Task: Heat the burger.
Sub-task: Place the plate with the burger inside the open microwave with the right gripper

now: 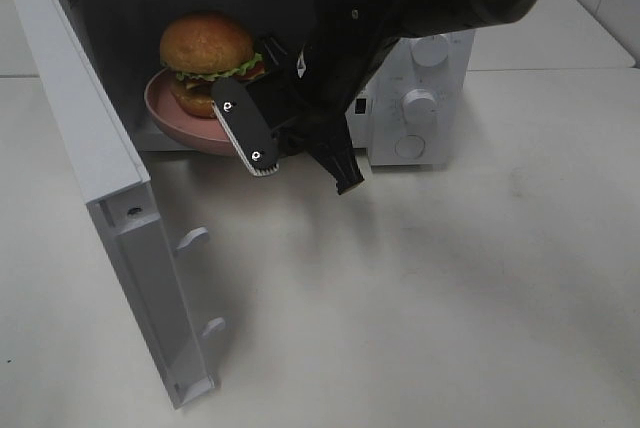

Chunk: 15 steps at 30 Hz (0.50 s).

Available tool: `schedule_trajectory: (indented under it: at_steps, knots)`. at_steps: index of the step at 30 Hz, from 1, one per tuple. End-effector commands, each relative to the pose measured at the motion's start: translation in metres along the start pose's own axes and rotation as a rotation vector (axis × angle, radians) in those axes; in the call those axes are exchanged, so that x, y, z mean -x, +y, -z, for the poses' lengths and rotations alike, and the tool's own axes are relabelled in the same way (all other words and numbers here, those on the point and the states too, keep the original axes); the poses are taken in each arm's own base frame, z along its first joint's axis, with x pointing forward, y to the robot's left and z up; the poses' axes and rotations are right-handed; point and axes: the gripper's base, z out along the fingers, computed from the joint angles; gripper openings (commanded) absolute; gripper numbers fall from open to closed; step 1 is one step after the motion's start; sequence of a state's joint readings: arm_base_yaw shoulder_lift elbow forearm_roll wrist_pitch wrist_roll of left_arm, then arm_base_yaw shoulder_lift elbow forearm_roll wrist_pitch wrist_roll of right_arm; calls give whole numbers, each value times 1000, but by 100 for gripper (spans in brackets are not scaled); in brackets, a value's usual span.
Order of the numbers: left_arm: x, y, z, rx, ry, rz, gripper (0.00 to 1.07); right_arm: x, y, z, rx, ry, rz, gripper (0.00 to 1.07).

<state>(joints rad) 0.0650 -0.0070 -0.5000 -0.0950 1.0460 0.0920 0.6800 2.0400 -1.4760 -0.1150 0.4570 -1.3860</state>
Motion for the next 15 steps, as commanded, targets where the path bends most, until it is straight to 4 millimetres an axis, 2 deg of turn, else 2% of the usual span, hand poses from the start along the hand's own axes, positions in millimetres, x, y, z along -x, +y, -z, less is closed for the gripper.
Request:
schedule_trajectory:
  at_steps: [1, 15]
  knots:
    - [-2, -1, 3, -8, -28, -1, 98, 0, -23, 2, -108, 3, -22, 2]
    - [-2, -1, 3, -8, -28, -1, 98, 0, -42, -21, -134, 16, -40, 3]
